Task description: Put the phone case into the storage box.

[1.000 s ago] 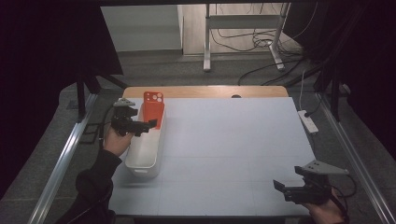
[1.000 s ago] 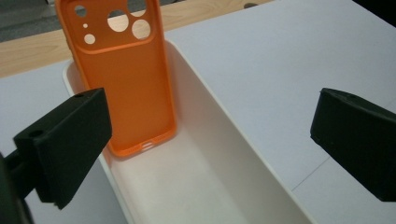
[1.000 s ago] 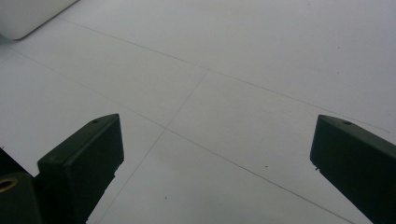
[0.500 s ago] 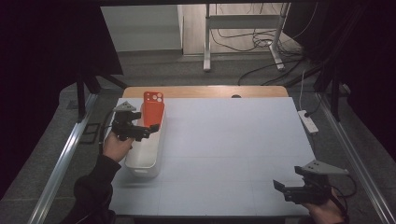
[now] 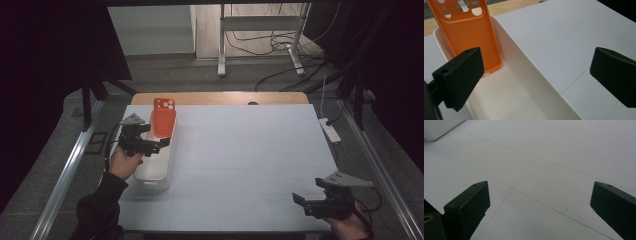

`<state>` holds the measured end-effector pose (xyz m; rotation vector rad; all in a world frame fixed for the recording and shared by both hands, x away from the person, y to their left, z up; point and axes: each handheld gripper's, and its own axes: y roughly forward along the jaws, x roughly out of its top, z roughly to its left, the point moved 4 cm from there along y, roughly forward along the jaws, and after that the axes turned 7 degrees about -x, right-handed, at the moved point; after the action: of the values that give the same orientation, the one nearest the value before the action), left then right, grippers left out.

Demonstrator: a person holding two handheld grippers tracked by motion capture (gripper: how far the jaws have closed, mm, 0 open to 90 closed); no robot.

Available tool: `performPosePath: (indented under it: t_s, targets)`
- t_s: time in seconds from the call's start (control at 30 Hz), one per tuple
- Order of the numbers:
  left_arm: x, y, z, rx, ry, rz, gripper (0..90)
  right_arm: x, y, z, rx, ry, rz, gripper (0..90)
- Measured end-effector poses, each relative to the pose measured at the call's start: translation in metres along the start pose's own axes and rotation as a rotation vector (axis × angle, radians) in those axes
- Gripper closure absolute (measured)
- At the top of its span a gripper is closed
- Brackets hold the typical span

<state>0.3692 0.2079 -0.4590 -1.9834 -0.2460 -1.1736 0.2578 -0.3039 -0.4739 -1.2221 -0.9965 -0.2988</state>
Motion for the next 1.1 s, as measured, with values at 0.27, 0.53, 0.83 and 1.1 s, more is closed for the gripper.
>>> performPosePath:
  t_s: [0.27,0.53,0.83,1.1]
  targets:
    - [-0.003,-0.002,-0.009,-0.006,0.013,0.007,0.0,0.0,0.0,0.0,0.001,0.001,0.001,2.9]
    - [-0.006,-0.006,-0.019,-0.005,0.029,0.011,0.0,0.0,0.0,0.0,0.0,-0.001,0.0,2.9]
    - [-0.012,-0.013,-0.026,-0.001,0.039,0.02,0.0,0.0,0.0,0.0,0.0,-0.003,-0.001,3.1]
    - [-0.018,-0.019,-0.032,-0.004,0.046,0.011,0.0,0.0,-0.001,0.0,-0.004,0.002,0.001,2.7]
